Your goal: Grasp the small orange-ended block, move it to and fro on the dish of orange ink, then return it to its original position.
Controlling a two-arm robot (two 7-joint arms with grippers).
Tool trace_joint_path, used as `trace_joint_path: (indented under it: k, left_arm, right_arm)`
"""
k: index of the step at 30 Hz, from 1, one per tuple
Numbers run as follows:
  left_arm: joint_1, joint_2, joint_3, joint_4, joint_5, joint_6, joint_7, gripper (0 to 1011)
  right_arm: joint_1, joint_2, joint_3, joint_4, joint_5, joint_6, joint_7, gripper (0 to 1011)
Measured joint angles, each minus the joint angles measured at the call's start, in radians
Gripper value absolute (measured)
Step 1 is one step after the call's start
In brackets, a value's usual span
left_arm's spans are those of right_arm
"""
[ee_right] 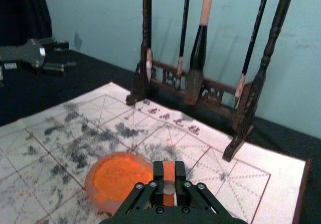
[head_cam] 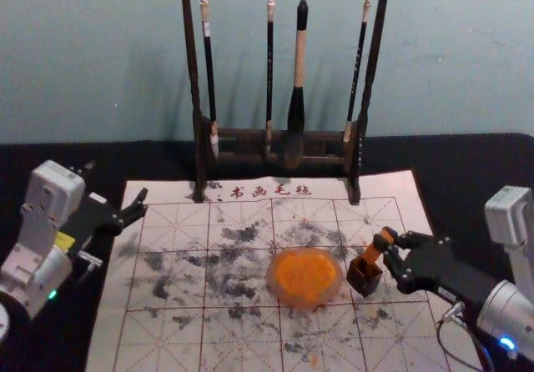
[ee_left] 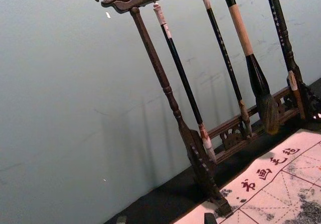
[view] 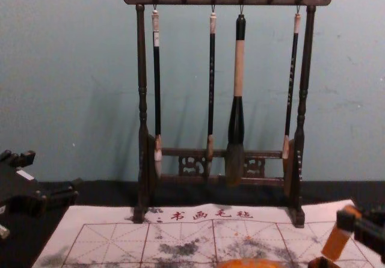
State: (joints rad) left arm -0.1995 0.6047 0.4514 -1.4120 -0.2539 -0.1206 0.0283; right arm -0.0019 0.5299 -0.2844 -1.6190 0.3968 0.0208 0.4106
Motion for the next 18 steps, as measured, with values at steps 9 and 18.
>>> trace_joint_path:
  k: [9,18]
  left_arm:
    - [0.0,0.0,0.0,0.0,0.0,0.0,0.0,1001]
    - [0.0,0.0,0.0,0.0,0.0,0.0,0.0,1001]
  right_arm:
    - [0.032,-0.01,0.007,-0.026,0.017,0.026,0.009,79]
    - [0.095,-0.02,-0.051,-0.012,-0.023,0.063,0.023,79]
